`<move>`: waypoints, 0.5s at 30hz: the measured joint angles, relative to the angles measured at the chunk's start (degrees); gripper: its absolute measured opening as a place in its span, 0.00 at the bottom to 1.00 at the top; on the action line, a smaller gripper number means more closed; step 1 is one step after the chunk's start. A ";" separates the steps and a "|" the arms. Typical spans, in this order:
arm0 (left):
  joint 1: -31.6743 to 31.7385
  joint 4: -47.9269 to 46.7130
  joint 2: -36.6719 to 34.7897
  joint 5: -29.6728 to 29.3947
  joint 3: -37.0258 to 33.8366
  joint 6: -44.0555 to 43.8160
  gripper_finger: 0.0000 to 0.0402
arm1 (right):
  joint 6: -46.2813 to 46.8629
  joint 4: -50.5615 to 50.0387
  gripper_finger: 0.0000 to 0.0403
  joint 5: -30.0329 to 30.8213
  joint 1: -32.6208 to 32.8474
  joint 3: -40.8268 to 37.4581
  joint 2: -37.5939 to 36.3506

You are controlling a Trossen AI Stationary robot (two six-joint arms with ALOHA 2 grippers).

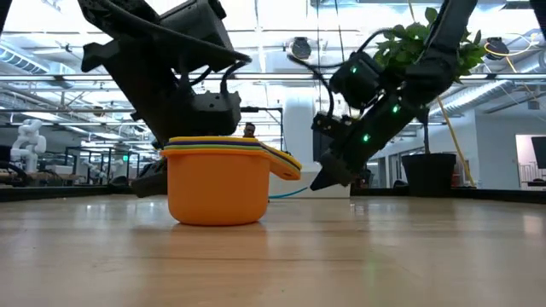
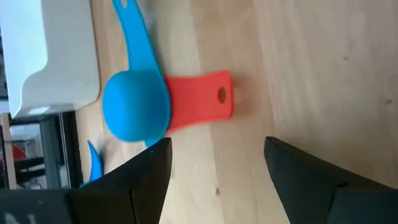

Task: Nest measuring cups in basket
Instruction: Stack the stacked measuring cups into the stacked measuring cups

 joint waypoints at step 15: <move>1.11 -8.89 -4.51 -0.63 0.04 -10.10 0.55 | -4.05 7.32 0.03 -11.87 -1.25 0.04 5.17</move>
